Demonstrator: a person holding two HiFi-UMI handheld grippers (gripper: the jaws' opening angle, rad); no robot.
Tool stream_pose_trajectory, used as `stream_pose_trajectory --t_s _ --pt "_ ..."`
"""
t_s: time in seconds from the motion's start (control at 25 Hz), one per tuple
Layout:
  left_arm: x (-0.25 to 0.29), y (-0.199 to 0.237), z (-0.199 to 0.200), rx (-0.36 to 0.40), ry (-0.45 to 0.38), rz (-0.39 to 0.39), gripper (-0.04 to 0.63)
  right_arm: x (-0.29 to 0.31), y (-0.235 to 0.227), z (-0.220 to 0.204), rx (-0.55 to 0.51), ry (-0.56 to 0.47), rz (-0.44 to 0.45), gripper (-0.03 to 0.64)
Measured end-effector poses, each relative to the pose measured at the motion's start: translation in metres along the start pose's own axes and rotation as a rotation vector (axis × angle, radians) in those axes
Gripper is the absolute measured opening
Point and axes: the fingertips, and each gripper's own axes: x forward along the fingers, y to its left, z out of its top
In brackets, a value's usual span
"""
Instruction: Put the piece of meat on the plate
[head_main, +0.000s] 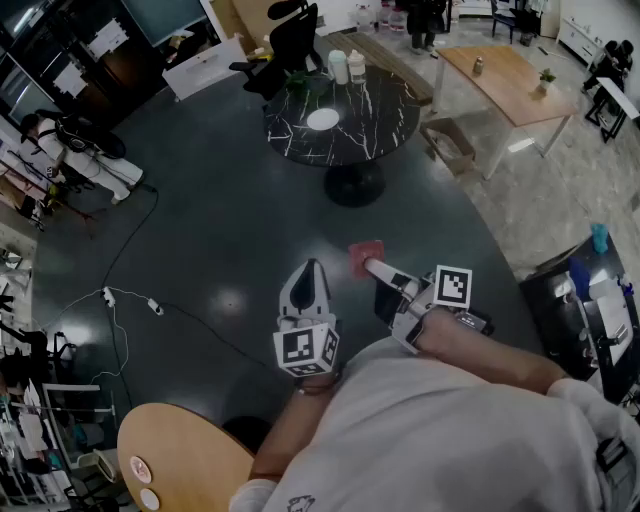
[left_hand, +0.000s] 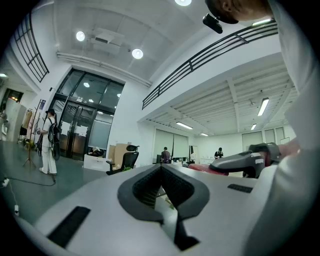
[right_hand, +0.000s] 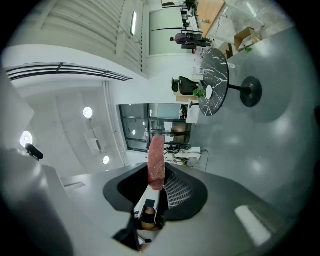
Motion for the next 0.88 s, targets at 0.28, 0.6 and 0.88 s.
stream_pose_trajectory --t_s 0.28,0.6,0.88 --pt "-0.004 -0.003 -0.001 -0.004 0.005 -0.001 0.008 -0.001 0.0 -0.006 0.01 0.016 -0.007 0.087" --pt "0.001 0.002 -0.002 0.001 0.007 0.024 0.008 0.002 -0.003 0.001 0.021 0.027 -0.001 0.087" --pt "0.033 -0.003 -0.005 0.01 0.018 0.033 0.008 0.006 -0.012 0.036 0.015 0.026 -0.014 0.087"
